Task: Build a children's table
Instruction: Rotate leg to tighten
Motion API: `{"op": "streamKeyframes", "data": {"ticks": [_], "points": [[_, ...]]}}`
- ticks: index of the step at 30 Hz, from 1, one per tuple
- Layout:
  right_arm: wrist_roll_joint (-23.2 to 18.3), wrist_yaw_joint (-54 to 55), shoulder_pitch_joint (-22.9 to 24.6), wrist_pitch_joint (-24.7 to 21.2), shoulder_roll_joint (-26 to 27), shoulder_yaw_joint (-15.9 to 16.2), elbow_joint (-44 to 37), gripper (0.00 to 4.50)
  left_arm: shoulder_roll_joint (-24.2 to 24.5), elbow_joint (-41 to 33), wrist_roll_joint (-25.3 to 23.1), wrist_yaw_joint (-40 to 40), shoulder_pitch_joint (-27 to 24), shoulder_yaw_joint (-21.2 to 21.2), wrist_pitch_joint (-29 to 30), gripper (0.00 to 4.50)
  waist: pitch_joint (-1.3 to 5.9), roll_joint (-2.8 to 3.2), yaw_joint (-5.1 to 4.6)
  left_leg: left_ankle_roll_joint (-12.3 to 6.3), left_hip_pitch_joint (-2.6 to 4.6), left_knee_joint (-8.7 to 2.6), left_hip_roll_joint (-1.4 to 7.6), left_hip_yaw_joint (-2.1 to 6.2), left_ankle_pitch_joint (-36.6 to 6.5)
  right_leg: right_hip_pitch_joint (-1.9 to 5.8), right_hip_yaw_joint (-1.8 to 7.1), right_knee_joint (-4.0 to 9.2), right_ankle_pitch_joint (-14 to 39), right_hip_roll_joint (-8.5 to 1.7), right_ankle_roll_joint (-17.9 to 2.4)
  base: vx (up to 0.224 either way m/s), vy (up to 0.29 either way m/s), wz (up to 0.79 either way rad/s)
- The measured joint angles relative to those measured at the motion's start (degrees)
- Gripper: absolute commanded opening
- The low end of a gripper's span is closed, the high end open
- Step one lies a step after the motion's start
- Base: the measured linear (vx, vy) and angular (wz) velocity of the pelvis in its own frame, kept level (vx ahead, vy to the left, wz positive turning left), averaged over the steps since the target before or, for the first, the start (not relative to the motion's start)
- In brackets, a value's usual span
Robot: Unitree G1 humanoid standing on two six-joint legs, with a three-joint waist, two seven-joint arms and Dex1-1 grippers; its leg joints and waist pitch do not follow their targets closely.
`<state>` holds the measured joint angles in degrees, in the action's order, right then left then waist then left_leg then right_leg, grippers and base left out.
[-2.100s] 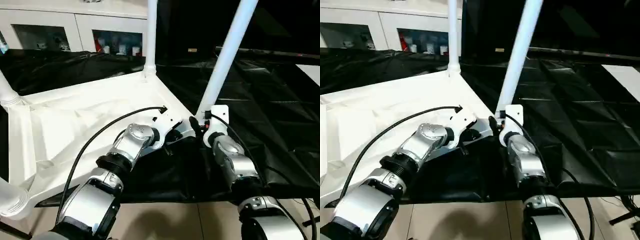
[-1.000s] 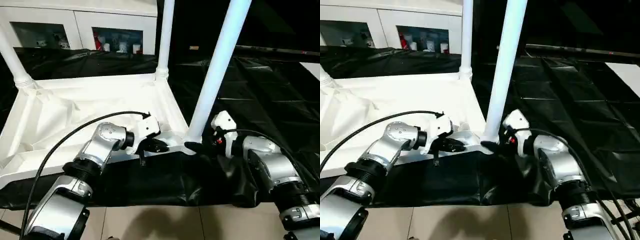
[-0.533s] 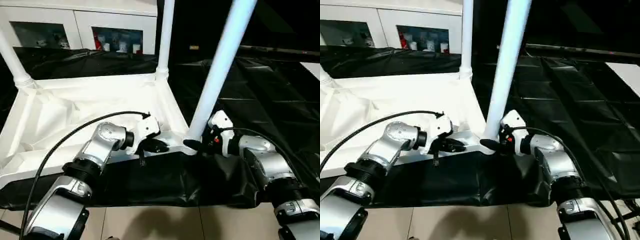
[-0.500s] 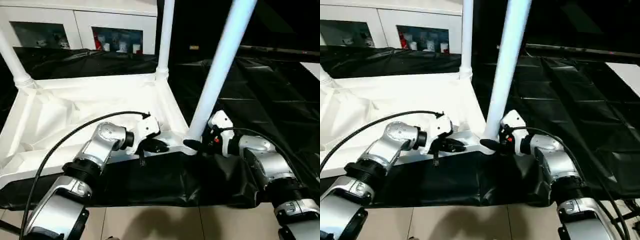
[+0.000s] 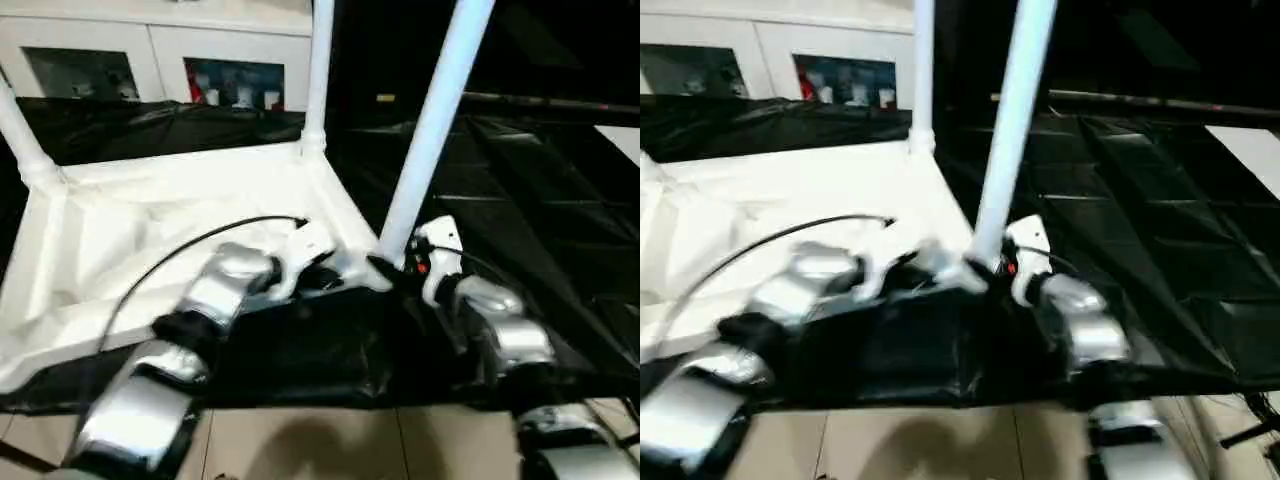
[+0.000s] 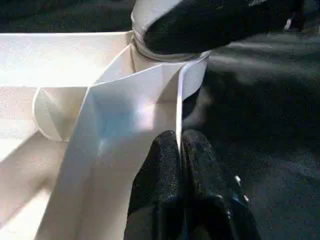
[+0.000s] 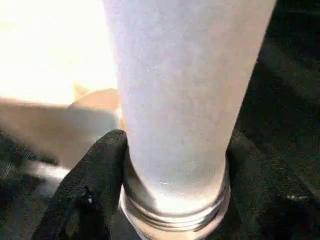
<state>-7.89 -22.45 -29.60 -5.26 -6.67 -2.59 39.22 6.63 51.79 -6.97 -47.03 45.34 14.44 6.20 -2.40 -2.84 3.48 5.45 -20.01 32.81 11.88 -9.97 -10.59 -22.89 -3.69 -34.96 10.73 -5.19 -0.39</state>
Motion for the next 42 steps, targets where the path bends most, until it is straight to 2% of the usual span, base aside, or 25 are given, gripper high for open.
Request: {"op": "streamKeyframes", "data": {"ticks": [5,6,8,9,12,14,18,21,26,30,38,39,42], "points": [[1.4,10.7,-2.0,0.5,3.7,-1.5,2.0,2.66,-3.7,1.9,-0.3,6.1,1.3,-0.1,1.7,0.00,0.16,0.77,-0.09,0.00,-0.03,0.02,-0.02,0.02,0.0,0.05,-0.01,0.03,0.0,-0.02,0.0,0.000,0.000,0.00],[1.6,11.0,-2.1,0.8,3.8,-1.5,2.1,3.00,-4.0,2.0,-0.4,6.4,1.3,-0.1,1.8,0.00,0.18,0.89,-0.08,0.00,-0.05,-0.01,-0.02,0.03,0.0,0.05,-0.02,0.03,0.0,-0.01,0.0,0.000,0.000,0.00],[2.1,11.0,-2.1,1.4,3.8,-1.5,2.2,3.00,-4.1,2.4,-0.4,6.3,1.4,-0.1,1.6,0.00,0.20,0.99,-0.06,0.00,-0.10,-0.08,-0.02,0.03,0.0,0.05,-0.03,0.03,0.0,0.00,0.1,0.000,0.000,0.00],[2.3,11.0,-2.1,1.7,3.8,-1.4,2.2,3.34,-4.1,2.6,-0.5,6.3,1.5,-0.1,1.3,0.00,0.20,1.00,-0.03,0.00,-0.10,-0.10,-0.02,0.03,0.0,0.05,-0.03,0.03,0.0,0.00,0.1,0.000,0.000,0.00],[3.4,10.4,-2.1,2.1,3.8,-0.8,2.3,3.49,-3.9,3.1,-0.6,6.1,1.6,-0.1,0.4,0.00,0.19,1.03,-0.07,0.00,-0.09,-0.10,-0.02,0.03,0.0,0.04,-0.03,0.03,0.0,0.00,0.1,0.000,0.000,0.00],[4.5,9.4,-2.1,2.2,2.9,0.7,2.3,3.64,-3.1,3.1,-0.6,5.3,1.6,0.0,-0.2,0.00,0.18,1.04,-0.14,0.00,-0.09,-0.11,-0.02,0.03,0.0,0.01,-0.04,0.03,0.0,0.00,0.1,0.000,0.000,0.00],[5.6,-1.3,-1.4,1.2,-2.9,4.7,0.1,3.64,-0.5,1.8,-0.2,0.9,0.5,0.1,-1.8,0.00,0.13,1.05,-0.50,-0.01,-0.24,-0.18,0.01,0.05,0.0,-0.05,-0.05,0.06,0.1,0.05,0.2,0.000,0.000,0.00],[4.4,-11.7,0.5,0.1,-8.0,6.2,-3.9,3.64,1.9,0.4,0.5,-4.0,-0.5,0.4,-3.7,0.00,0.13,1.06,-0.32,-0.02,-0.30,-0.23,0.05,0.07,0.0,-0.10,-0.09,0.06,0.2,0.10,0.2,0.000,0.000,0.00],[2.1,-23.8,2.5,-2.0,-13.3,8.0,-8.5,3.64,6.0,-2.2,1.7,-12.2,-2.6,0.7,-6.4,0.00,0.12,1.06,-0.15,-0.06,-0.32,-0.21,0.05,0.04,0.0,-0.12,-0.08,0.07,0.3,0.10,0.1,0.000,0.000,0.00],[-0.5,-30.8,2.7,-4.1,-15.8,8.6,-10.1,3.64,8.4,-5.3,2.7,-18.1,-4.5,1.5,-7.0,0.00,0.11,1.05,0.04,-0.05,-0.27,-0.17,0.05,0.00,0.0,-0.12,-0.08,0.06,0.3,0.05,0.1,0.000,0.000,0.00],[-1.3,-35.1,2.7,-5.5,-16.0,9.5,-10.2,3.64,8.9,-6.8,2.9,-20.3,-5.3,1.8,-6.8,0.00,0.08,0.98,0.38,-0.04,-0.16,-0.14,0.05,-0.03,0.0,-0.12,-0.08,0.02,0.3,0.02,0.1,0.000,0.000,0.00],[-1.2,-35.3,2.6,-5.4,-16.2,9.7,-10.2,3.40,9.0,-7.1,2.9,-20.4,-5.5,1.8,-6.6,0.00,0.08,0.98,0.40,-0.04,-0.17,-0.15,0.05,-0.03,0.0,-0.13,-0.08,0.03,0.3,0.02,0.1,0.000,0.000,0.00],[-1.2,-35.6,2.6,-5.4,-16.4,9.9,-10.1,3.31,9.2,-7.9,2.9,-20.9,-5.9,1.8,-6.4,0.00,0.07,0.97,0.45,-0.04,-0.17,-0.15,0.05,-0.04,0.0,-0.13,-0.08,0.03,0.3,0.02,0.1,0.000,0.000,0.00]]}}
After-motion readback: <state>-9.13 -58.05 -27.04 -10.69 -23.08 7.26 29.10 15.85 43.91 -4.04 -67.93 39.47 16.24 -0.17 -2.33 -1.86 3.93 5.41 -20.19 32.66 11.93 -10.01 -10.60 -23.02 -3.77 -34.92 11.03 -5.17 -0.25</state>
